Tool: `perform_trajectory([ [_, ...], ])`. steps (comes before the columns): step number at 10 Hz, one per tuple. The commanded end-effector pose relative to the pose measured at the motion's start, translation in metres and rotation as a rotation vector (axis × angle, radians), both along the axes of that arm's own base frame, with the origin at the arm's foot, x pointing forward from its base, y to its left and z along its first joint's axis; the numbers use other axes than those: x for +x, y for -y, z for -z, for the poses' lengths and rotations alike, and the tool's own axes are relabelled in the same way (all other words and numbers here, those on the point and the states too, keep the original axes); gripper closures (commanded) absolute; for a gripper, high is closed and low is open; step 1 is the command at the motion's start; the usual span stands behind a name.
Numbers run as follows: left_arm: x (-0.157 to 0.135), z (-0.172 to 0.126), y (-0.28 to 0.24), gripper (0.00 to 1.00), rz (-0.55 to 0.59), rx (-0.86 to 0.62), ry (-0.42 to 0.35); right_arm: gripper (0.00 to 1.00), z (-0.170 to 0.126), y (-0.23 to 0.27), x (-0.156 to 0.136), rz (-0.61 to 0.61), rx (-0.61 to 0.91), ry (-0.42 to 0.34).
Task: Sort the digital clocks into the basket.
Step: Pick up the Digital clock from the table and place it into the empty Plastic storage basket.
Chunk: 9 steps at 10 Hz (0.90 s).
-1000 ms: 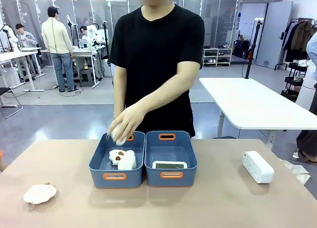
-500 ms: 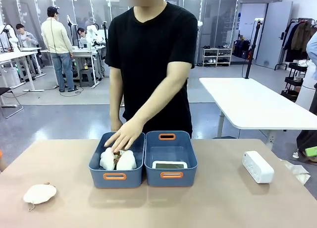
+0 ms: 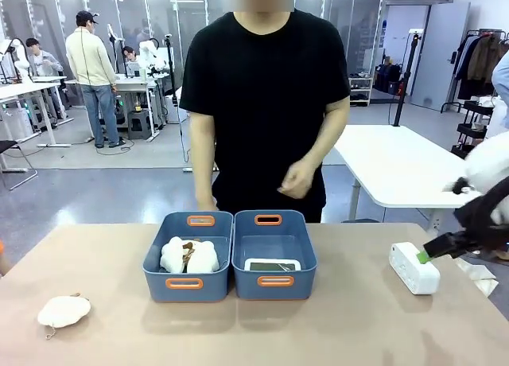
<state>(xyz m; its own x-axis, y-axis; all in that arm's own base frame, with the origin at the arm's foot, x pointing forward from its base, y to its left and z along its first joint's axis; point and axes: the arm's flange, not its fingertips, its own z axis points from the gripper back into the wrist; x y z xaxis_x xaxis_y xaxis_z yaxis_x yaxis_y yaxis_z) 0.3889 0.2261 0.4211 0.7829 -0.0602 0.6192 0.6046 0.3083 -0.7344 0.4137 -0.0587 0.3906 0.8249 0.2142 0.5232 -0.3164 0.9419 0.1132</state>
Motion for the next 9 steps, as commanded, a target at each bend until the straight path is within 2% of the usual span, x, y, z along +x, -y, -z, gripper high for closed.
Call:
perform_trajectory([
  [1,-0.005,-0.001,0.001,0.0,0.004,-0.002,-0.003,0.0,0.006,-0.007,0.024,0.075,-0.041,-0.035],
  [2,-0.005,-0.001,0.001,0.0,0.004,-0.002,-0.003,0.0,0.012,-0.004,0.038,0.059,0.017,-0.06],
  [3,-0.005,-0.001,0.001,0.0,0.004,-0.002,-0.003,0.0,0.005,-0.011,0.01,0.026,-0.036,0.002],
  [5,-0.005,-0.001,0.001,0.0,0.004,-0.002,-0.003,0.0,0.005,-0.011,0.01,0.026,-0.036,0.002],
  [6,-0.005,-0.001,0.001,0.0,0.004,-0.002,-0.003,0.0,0.012,-0.012,0.021,0.038,-0.032,-0.014],
  [7,-0.005,-0.001,0.001,0.0,0.004,-0.002,-0.003,0.0,0.006,-0.016,0.03,0.054,-0.111,-0.108],
  [9,-0.005,-0.001,0.001,0.0,0.004,-0.002,-0.003,0.0,0.013,-0.02,0.065,0.09,-0.161,-0.167],
])
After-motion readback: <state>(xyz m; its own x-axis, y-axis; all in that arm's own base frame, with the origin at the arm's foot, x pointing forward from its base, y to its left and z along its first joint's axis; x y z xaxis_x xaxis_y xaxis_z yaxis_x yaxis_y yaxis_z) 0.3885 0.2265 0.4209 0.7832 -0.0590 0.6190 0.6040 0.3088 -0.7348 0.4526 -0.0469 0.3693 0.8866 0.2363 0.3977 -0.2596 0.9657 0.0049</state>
